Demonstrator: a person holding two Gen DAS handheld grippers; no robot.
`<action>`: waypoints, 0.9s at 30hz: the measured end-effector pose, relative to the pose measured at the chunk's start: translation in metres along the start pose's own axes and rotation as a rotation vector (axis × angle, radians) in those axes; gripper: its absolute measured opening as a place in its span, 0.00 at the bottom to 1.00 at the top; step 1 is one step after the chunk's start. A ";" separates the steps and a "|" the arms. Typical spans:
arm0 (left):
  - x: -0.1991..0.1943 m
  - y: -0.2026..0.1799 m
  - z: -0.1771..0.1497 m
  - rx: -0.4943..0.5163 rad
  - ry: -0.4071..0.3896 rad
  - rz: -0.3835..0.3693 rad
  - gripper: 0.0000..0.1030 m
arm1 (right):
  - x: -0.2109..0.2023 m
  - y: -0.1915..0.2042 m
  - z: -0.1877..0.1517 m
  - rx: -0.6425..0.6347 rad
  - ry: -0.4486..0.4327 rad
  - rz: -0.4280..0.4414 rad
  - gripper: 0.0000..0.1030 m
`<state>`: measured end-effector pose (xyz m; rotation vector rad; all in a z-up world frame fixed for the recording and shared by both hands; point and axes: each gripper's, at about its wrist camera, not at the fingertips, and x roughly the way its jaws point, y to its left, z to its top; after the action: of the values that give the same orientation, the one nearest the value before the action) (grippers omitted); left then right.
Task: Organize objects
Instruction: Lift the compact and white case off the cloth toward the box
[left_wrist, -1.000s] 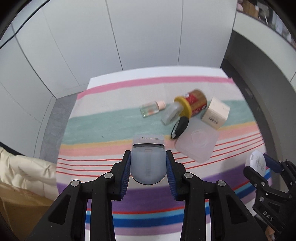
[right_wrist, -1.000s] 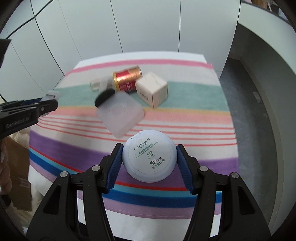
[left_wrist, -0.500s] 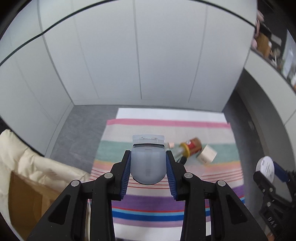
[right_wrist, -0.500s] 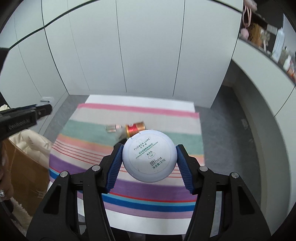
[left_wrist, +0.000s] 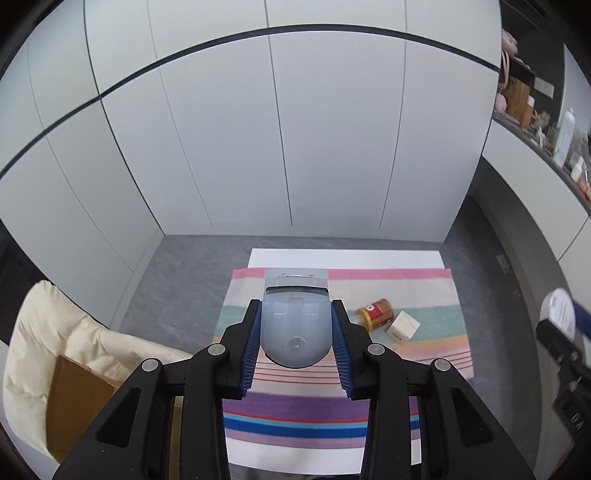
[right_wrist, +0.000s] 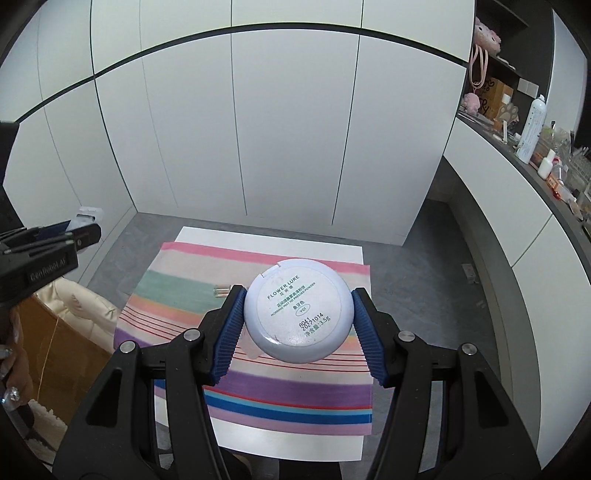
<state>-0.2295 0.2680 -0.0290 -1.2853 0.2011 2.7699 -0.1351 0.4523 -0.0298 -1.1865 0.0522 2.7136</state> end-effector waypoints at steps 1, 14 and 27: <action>0.002 -0.001 -0.002 0.005 0.007 -0.003 0.35 | 0.000 -0.002 -0.001 0.004 0.002 0.006 0.58; -0.024 -0.005 -0.024 0.057 -0.015 0.000 0.35 | -0.013 -0.021 -0.014 0.043 -0.018 0.010 0.58; -0.085 -0.016 -0.085 0.072 -0.051 -0.110 0.35 | -0.060 -0.018 -0.071 0.061 -0.024 -0.012 0.58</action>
<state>-0.1083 0.2687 -0.0198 -1.1714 0.2176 2.6742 -0.0404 0.4539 -0.0339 -1.1332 0.1236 2.6950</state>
